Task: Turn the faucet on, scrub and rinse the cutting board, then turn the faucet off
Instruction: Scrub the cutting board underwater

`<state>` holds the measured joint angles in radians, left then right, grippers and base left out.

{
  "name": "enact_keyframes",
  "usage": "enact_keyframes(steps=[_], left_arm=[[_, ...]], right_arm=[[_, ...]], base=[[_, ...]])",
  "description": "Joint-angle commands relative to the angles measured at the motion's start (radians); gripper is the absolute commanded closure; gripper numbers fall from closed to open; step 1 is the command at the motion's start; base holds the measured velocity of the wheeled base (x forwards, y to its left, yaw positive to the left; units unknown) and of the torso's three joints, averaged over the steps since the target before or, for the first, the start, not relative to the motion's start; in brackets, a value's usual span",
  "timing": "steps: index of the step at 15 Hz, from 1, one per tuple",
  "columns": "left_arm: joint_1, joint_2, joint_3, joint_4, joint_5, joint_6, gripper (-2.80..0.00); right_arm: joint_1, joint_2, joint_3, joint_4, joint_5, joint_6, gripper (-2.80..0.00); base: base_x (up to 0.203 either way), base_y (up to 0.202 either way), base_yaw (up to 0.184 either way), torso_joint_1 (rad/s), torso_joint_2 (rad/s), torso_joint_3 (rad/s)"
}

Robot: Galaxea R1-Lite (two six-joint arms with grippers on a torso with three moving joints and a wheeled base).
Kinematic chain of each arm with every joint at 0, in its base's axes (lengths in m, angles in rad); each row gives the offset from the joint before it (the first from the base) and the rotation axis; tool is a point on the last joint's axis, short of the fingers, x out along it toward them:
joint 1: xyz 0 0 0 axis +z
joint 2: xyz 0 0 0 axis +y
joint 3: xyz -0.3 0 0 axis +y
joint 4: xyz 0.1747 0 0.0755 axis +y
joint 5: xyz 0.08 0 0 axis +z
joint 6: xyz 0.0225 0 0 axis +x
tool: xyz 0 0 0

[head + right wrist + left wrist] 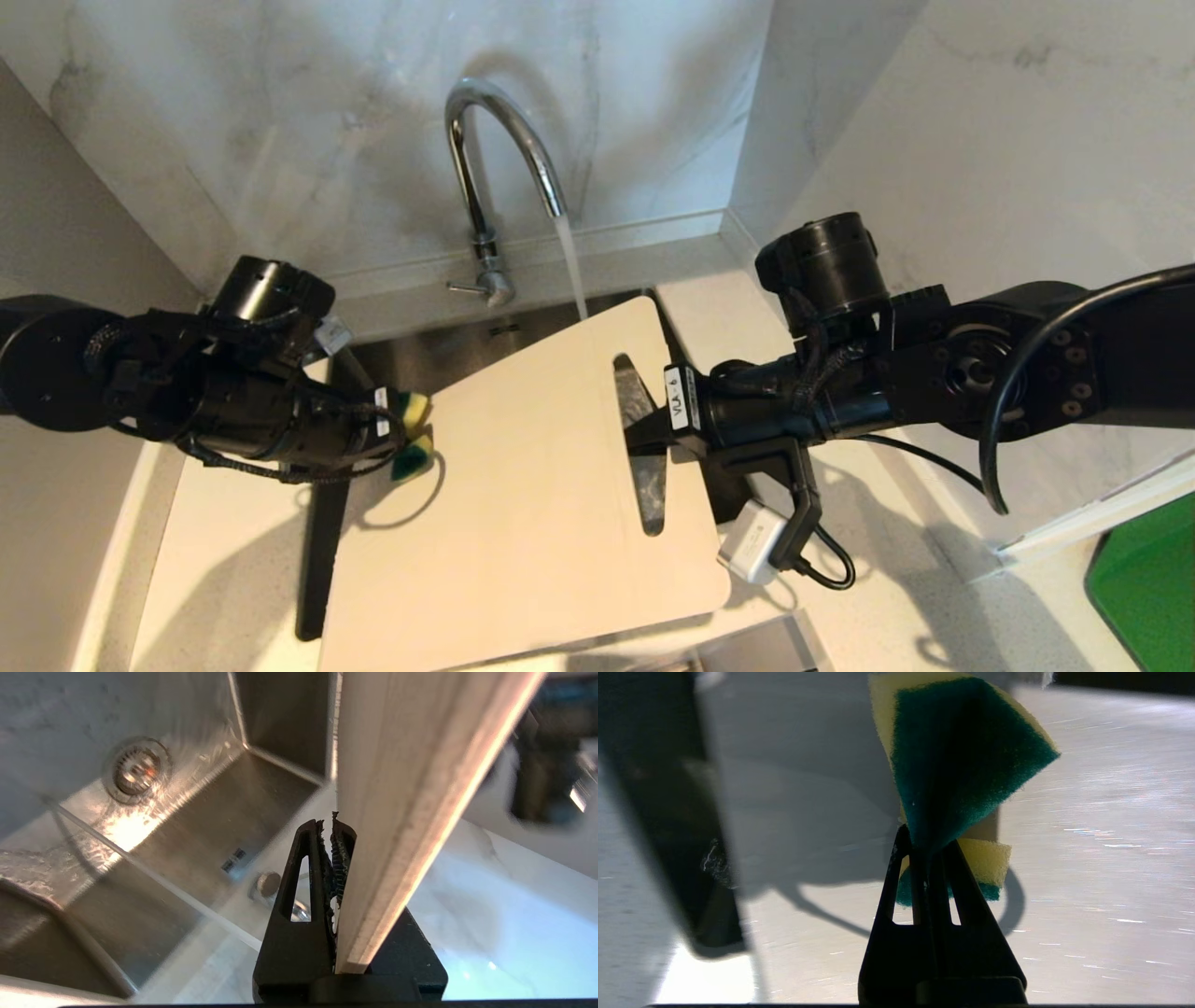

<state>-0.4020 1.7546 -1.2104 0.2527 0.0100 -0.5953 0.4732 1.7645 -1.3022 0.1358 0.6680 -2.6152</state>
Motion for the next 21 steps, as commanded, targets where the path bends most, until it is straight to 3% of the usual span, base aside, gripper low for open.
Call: enact_keyframes(steps=[1, 5, 7, 10, 14, 17, 19, 21], left_arm=[[0.102, -0.022, 0.114, -0.088, -0.033, 0.025, 0.0], [0.293, -0.029, 0.166, -0.126, -0.151, 0.097, 0.0], [0.344, -0.034, 0.169, -0.125, -0.178, 0.122, 0.0], [0.356, -0.07, 0.165, -0.127, -0.182, 0.125, 0.0], [0.338, -0.164, 0.07, -0.076, -0.19, 0.118, 0.0], [0.328, -0.232, -0.065, 0.078, -0.194, 0.111, 0.0], [0.232, -0.268, -0.118, 0.154, -0.193, 0.085, 0.0], [0.082, -0.285, -0.152, 0.216, -0.18, 0.051, 0.0]], right_arm=[[-0.001, 0.0, 0.015, -0.014, 0.005, -0.004, 0.0], [-0.001, -0.008, 0.018, -0.015, 0.007, -0.003, 0.0], [-0.001, -0.008, 0.021, -0.015, 0.006, -0.003, 0.0], [-0.001, -0.008, 0.026, -0.016, 0.005, -0.003, 0.0], [-0.001, -0.008, 0.026, -0.016, 0.005, -0.005, 0.0], [-0.006, -0.004, 0.034, -0.045, 0.005, -0.003, 0.0], [-0.011, -0.003, 0.047, -0.062, 0.004, -0.001, 0.0], [-0.013, -0.007, 0.047, -0.062, 0.005, -0.001, 0.0]], base=[[0.0, 0.0, 0.0, 0.0, 0.0, 0.0], [0.0, 0.0, 0.0, 0.0, 0.0, 0.0], [0.0, 0.0, 0.0, 0.0, 0.0, 0.0], [0.0, 0.0, 0.0, 0.0, 0.0, 0.0], [0.0, 0.0, 0.0, 0.0, 0.0, 0.0], [0.0, 0.0, 0.0, 0.0, 0.0, 0.0], [0.0, 0.0, 0.0, 0.0, 0.0, 0.0], [0.0, 0.0, 0.0, 0.0, 0.0, 0.0]])
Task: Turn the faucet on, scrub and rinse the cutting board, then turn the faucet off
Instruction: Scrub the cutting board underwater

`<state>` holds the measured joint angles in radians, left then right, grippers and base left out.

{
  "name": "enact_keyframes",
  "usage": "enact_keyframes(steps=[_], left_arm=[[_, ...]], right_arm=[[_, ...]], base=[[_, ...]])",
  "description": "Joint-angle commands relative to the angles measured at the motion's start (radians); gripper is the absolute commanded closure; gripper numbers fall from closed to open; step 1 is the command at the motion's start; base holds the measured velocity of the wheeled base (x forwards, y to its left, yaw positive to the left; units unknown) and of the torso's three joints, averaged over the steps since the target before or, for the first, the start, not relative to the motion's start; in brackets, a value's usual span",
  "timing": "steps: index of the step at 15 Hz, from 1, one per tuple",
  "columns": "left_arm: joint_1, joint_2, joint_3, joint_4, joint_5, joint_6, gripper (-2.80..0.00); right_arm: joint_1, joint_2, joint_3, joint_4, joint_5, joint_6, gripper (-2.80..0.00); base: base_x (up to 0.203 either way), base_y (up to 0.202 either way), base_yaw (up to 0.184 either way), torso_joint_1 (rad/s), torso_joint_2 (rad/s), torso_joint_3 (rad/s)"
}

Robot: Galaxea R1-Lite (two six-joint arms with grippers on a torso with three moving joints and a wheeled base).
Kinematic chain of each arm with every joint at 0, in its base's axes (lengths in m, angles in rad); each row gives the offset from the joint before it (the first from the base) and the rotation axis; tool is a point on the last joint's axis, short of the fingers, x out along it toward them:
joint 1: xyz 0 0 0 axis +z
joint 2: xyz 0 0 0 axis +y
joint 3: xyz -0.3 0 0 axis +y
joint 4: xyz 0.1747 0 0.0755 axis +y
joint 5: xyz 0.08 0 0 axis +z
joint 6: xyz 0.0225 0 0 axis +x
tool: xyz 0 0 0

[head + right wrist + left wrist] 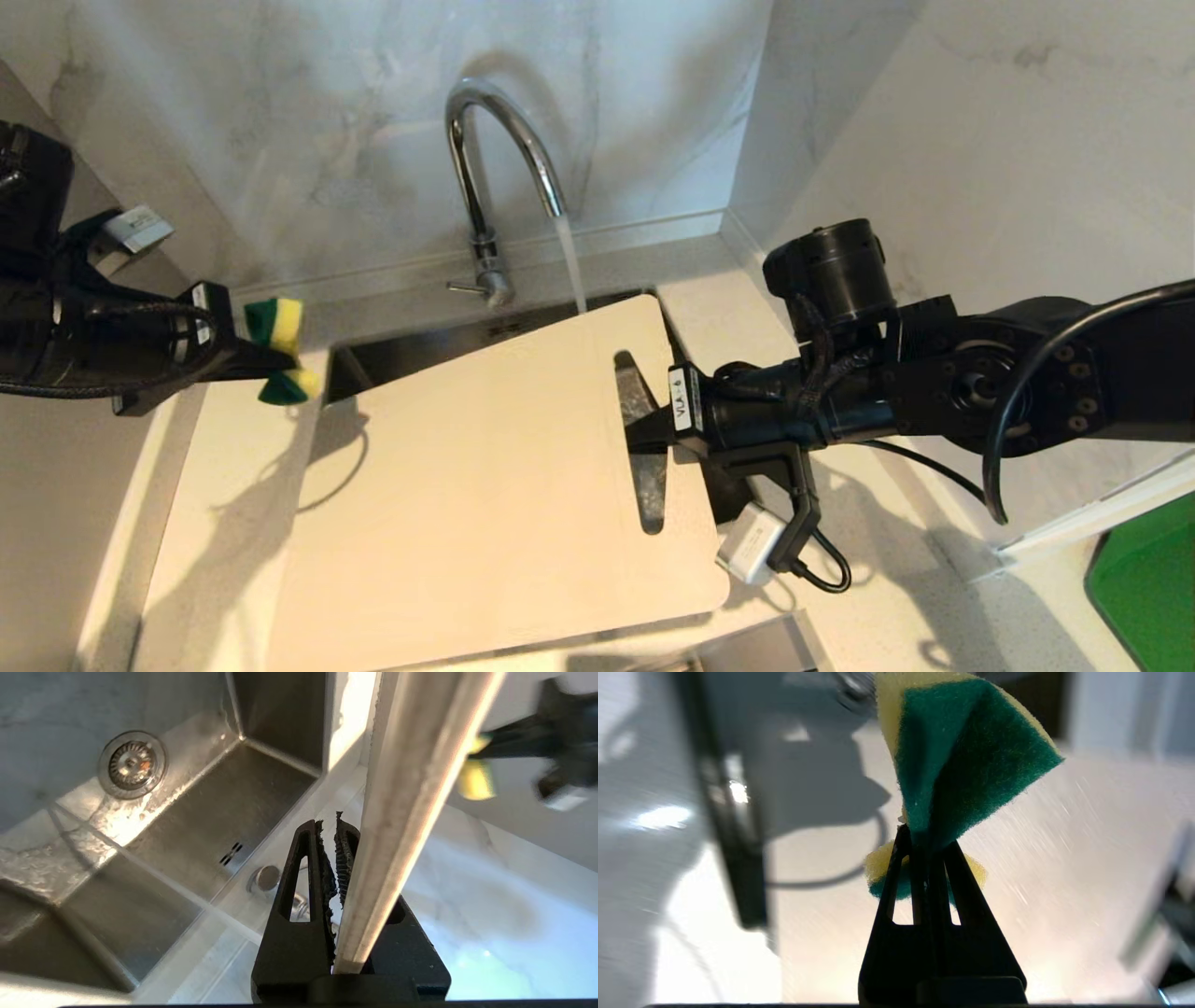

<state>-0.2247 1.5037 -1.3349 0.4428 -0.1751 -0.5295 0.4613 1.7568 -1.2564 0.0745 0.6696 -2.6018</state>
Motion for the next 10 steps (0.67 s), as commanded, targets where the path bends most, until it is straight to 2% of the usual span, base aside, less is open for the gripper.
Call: enact_keyframes(steps=[1, 3, 5, 8, 10], left_arm=[[-0.183, -0.032, -0.04, 0.046, 0.027, -0.037, 0.0], [-0.34, 0.014, -0.067, 0.062, 0.126, -0.081, 0.0], [-0.438, 0.101, -0.106, 0.058, 0.224, -0.113, 0.0], [-0.487, 0.198, -0.162, 0.049, 0.255, -0.125, 0.0], [-0.523, 0.223, -0.153, 0.048, 0.29, -0.128, 0.0]], right_arm=[[-0.001, 0.0, 0.002, -0.001, 0.004, -0.014, 0.0], [-0.001, -0.002, 0.0, -0.002, 0.004, -0.001, 0.0], [-0.001, -0.011, 0.0, -0.002, 0.004, 0.002, 0.0], [-0.003, -0.012, 0.004, -0.002, 0.004, 0.002, 0.0], [-0.004, -0.01, 0.005, -0.002, 0.004, 0.002, 0.0]], base=[[0.0, 0.0, 0.0, 0.0, 0.0, 0.0], [0.0, 0.0, 0.0, 0.0, 0.0, 0.0], [0.0, 0.0, 0.0, 0.0, 0.0, 0.0], [0.0, 0.0, 0.0, 0.0, 0.0, 0.0], [0.0, 0.0, 0.0, 0.0, 0.0, 0.0]])
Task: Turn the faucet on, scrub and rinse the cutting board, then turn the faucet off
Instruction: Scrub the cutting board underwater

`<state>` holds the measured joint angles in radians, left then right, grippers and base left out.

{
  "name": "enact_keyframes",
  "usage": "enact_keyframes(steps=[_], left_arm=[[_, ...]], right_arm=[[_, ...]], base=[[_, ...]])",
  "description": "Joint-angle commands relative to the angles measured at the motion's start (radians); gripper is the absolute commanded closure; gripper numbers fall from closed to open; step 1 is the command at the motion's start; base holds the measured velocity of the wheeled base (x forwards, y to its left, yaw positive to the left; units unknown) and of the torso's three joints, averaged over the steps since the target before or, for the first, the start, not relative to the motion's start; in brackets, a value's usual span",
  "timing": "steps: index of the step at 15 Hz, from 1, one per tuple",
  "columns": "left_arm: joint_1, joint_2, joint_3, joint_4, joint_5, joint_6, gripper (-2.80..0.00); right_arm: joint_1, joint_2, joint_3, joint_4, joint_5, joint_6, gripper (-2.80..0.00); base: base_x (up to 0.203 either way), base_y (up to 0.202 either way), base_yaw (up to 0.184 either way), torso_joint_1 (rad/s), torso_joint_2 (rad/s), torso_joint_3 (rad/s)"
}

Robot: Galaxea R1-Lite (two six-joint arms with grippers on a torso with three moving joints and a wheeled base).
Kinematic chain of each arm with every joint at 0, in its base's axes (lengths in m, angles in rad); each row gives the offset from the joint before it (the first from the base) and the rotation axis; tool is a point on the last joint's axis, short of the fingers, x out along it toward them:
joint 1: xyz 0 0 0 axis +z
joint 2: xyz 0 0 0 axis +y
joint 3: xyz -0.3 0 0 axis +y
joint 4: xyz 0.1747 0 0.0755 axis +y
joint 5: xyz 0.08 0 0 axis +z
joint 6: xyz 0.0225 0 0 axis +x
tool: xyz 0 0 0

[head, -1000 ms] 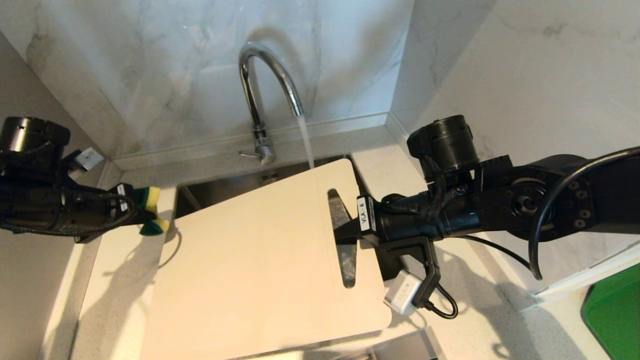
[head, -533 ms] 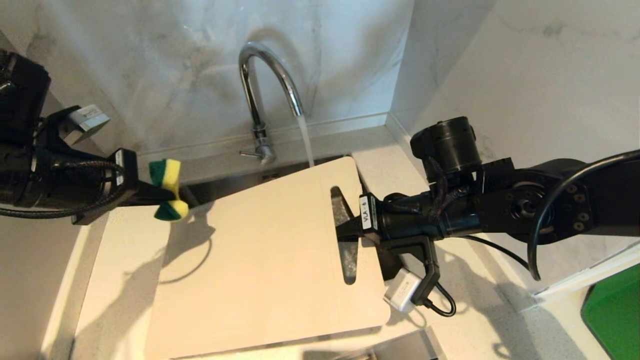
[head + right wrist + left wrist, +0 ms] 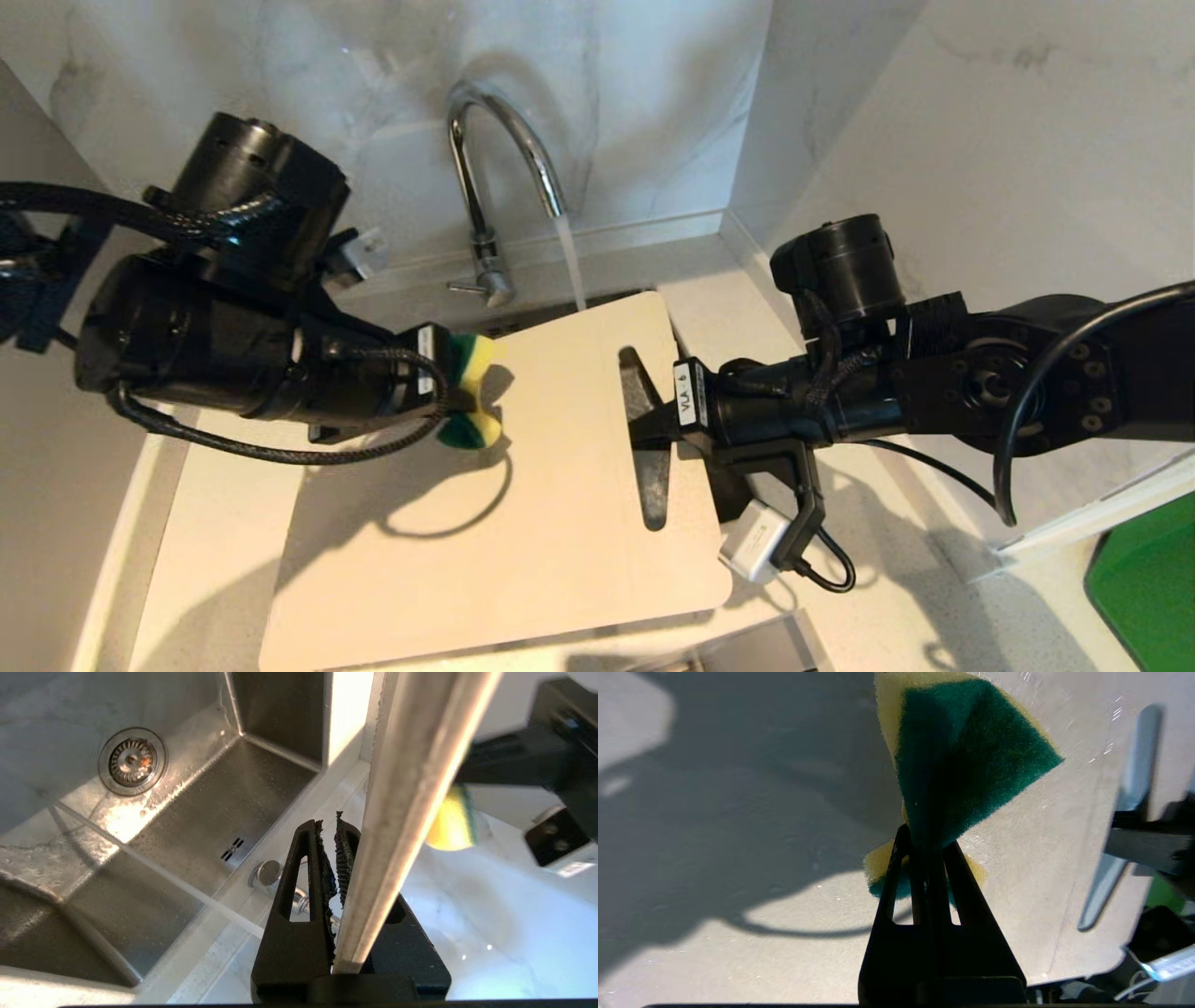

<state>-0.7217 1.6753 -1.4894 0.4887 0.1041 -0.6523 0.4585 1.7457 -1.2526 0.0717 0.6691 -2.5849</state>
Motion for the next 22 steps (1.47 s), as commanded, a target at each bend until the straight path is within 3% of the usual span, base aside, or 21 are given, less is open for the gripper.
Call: enact_keyframes(steps=[1, 7, 11, 16, 22], left_arm=[[-0.032, 0.056, 0.02, 0.001, 0.016, -0.012, 0.0], [-0.011, 0.032, 0.099, 0.0, 0.032, -0.021, 0.0], [0.054, -0.013, 0.243, -0.072, 0.028, -0.019, 0.0], [0.22, -0.043, 0.442, -0.221, 0.011, 0.026, 0.0], [0.497, -0.064, 0.54, -0.279, -0.146, 0.141, 0.0]], right_arm=[[-0.001, 0.001, 0.001, 0.0, 0.004, -0.015, 0.0], [-0.014, -0.009, 0.001, 0.0, 0.004, -0.014, 0.0], [-0.014, -0.008, -0.001, 0.0, 0.004, -0.014, 0.0], [-0.014, -0.008, -0.001, 0.0, 0.006, -0.012, 0.0], [-0.014, -0.008, 0.018, -0.056, 0.007, 0.017, 0.0]], base=[[0.0, 0.0, 0.0, 0.0, 0.0, 0.0], [0.0, 0.0, 0.0, 0.0, 0.0, 0.0], [0.0, 0.0, 0.0, 0.0, 0.0, 0.0], [0.0, 0.0, 0.0, 0.0, 0.0, 0.0], [0.0, 0.0, 0.0, 0.0, 0.0, 0.0]])
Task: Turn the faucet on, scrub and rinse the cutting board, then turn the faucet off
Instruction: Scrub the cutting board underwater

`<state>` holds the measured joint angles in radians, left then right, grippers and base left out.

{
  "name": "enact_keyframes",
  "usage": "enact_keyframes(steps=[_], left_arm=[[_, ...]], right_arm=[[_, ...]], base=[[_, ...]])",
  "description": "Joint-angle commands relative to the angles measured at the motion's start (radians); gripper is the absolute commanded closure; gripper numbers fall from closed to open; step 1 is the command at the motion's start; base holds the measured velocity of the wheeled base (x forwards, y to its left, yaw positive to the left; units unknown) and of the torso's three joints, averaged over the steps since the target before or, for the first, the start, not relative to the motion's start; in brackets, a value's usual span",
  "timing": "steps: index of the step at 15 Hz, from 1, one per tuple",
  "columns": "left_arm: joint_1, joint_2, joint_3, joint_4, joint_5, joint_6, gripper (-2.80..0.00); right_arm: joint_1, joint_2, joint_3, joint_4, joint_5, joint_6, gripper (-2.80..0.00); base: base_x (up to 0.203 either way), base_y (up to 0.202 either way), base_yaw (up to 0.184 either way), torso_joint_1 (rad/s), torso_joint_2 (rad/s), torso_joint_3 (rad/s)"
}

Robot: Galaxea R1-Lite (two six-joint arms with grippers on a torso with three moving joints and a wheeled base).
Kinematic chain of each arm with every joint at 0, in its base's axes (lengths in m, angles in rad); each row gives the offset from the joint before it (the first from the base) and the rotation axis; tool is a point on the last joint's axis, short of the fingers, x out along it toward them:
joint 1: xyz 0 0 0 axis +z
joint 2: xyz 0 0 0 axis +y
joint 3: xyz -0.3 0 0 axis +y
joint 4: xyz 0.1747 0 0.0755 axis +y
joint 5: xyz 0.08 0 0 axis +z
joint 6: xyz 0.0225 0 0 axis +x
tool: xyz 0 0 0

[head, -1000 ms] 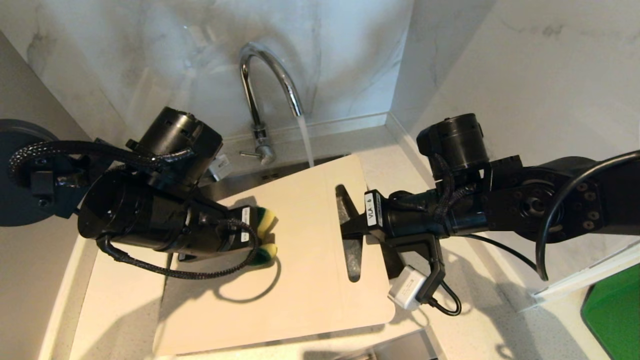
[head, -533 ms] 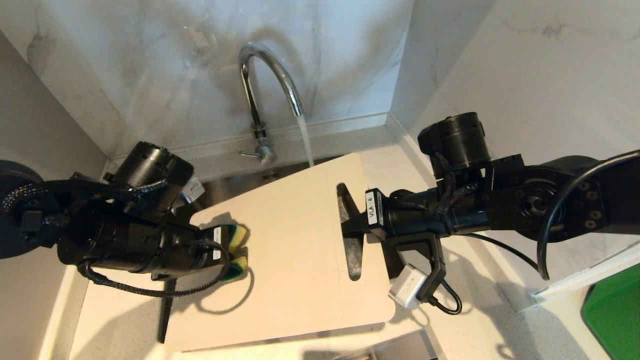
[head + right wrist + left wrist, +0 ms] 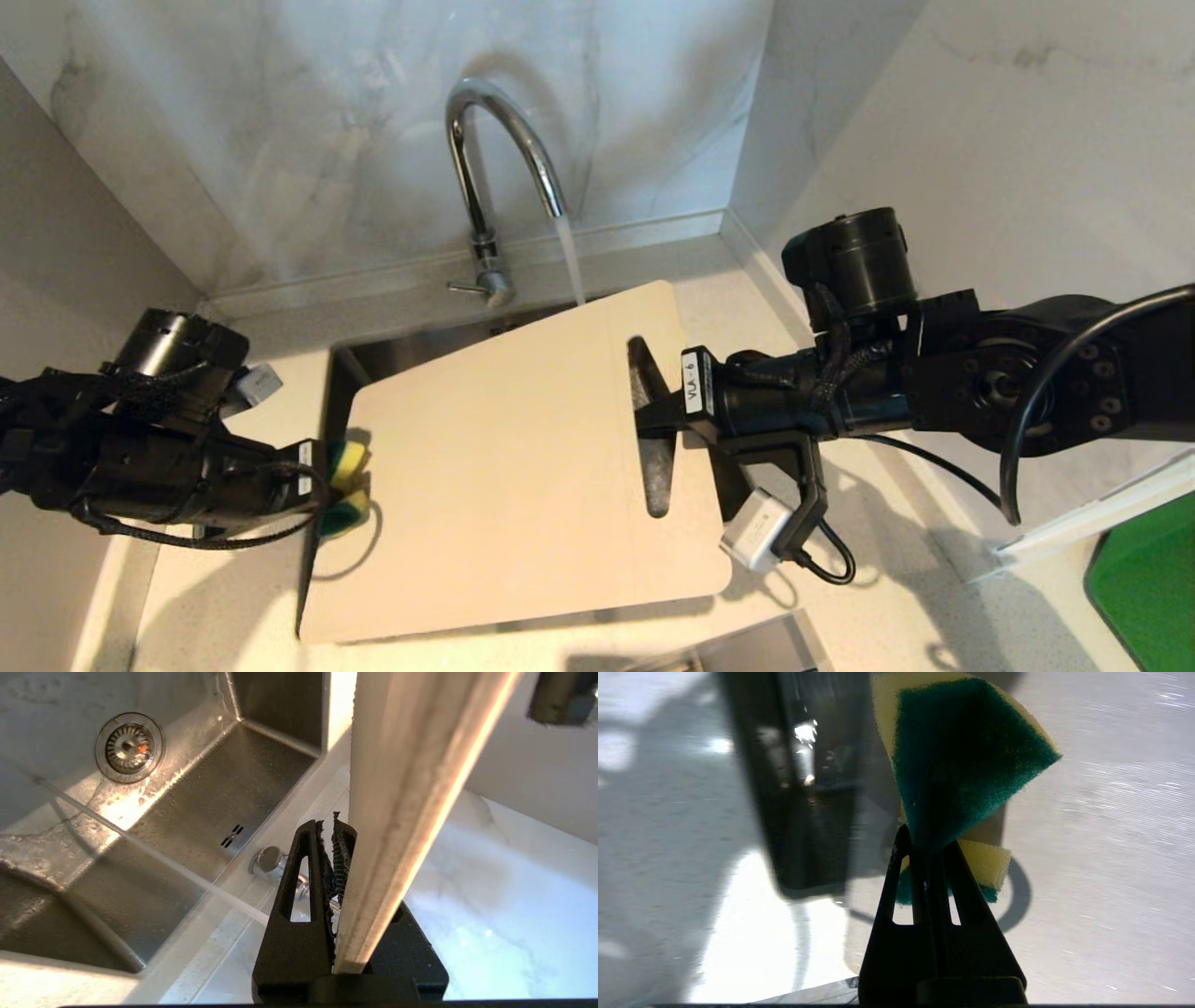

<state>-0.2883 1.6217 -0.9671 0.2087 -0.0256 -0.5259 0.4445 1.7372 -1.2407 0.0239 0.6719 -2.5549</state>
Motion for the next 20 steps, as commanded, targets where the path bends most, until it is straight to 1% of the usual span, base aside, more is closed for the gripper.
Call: enact_keyframes(steps=[1, 2, 3, 5, 8, 10, 12, 13, 14, 15, 16, 17, 18, 19, 20], left_arm=[[0.11, -0.013, 0.029, 0.0, -0.046, 0.038, 0.0], [0.15, -0.015, 0.037, 0.0, -0.08, 0.059, 0.0], [0.177, -0.017, 0.043, 0.0, -0.097, 0.073, 0.0], [0.209, -0.031, 0.042, -0.001, -0.106, 0.087, 0.0], [0.209, -0.061, 0.002, -0.014, -0.118, 0.092, 0.0], [0.207, -0.093, -0.065, 0.008, -0.121, 0.086, 0.0], [0.212, -0.106, -0.173, 0.06, -0.122, 0.073, 0.0], [0.211, -0.11, -0.236, 0.107, -0.123, 0.061, 0.0], [0.194, -0.119, -0.303, 0.181, -0.124, 0.049, 0.0], [0.137, -0.13, -0.342, 0.236, -0.124, 0.031, 0.0], [0.066, -0.14, -0.36, 0.266, -0.121, 0.01, 0.0], [-0.025, -0.147, -0.371, 0.288, -0.112, -0.015, 0.0], [-0.127, -0.15, -0.377, 0.304, -0.091, -0.041, 0.0], [-0.229, -0.147, -0.379, 0.315, -0.053, -0.07, 0.0], [-0.334, -0.138, -0.38, 0.323, 0.001, -0.103, 0.0]], right_arm=[[0.0, 0.001, 0.012, -0.016, 0.006, -0.013, 0.0], [0.0, 0.001, 0.014, -0.018, 0.006, -0.013, 0.0], [0.0, 0.001, 0.017, -0.018, 0.006, -0.013, 0.0], [0.0, 0.001, 0.018, -0.018, 0.006, -0.013, 0.0], [-0.001, 0.001, 0.02, -0.019, 0.006, -0.013, 0.0], [-0.003, 0.001, 0.02, -0.021, 0.006, -0.013, 0.0], [-0.003, 0.004, 0.027, -0.022, 0.006, -0.013, 0.0], [-0.001, 0.005, 0.027, -0.024, 0.006, -0.013, 0.0], [-0.003, 0.004, 0.027, -0.024, 0.006, -0.013, 0.0], [-0.003, 0.002, 0.027, -0.024, 0.006, -0.013, 0.0], [-0.003, 0.002, 0.029, -0.024, 0.006, -0.013, 0.0], [-0.003, 0.002, 0.027, -0.024, 0.006, -0.013, 0.0], [-0.003, 0.001, 0.029, -0.024, 0.006, -0.013, 0.0], [-0.003, -0.001, 0.029, -0.024, 0.006, -0.013, 0.0], [-0.007, -0.001, 0.03, -0.024, 0.008, -0.013, 0.0]], base=[[0.0, 0.0, 0.0, 0.0, 0.0, 0.0], [0.0, 0.0, 0.0, 0.0, 0.0, 0.0], [0.0, 0.0, 0.0, 0.0, 0.0, 0.0], [0.0, 0.0, 0.0, 0.0, 0.0, 0.0], [0.0, 0.0, 0.0, 0.0, 0.0, 0.0], [0.0, 0.0, 0.0, 0.0, 0.0, 0.0], [0.0, 0.0, 0.0, 0.0, 0.0, 0.0], [0.0, 0.0, 0.0, 0.0, 0.0, 0.0], [0.0, 0.0, 0.0, 0.0, 0.0, 0.0], [0.0, 0.0, 0.0, 0.0, 0.0, 0.0], [0.0, 0.0, 0.0, 0.0, 0.0, 0.0], [0.0, 0.0, 0.0, 0.0, 0.0, 0.0], [0.0, 0.0, 0.0, 0.0, 0.0, 0.0], [0.0, 0.0, 0.0, 0.0, 0.0, 0.0], [0.0, 0.0, 0.0, 0.0, 0.0, 0.0]])
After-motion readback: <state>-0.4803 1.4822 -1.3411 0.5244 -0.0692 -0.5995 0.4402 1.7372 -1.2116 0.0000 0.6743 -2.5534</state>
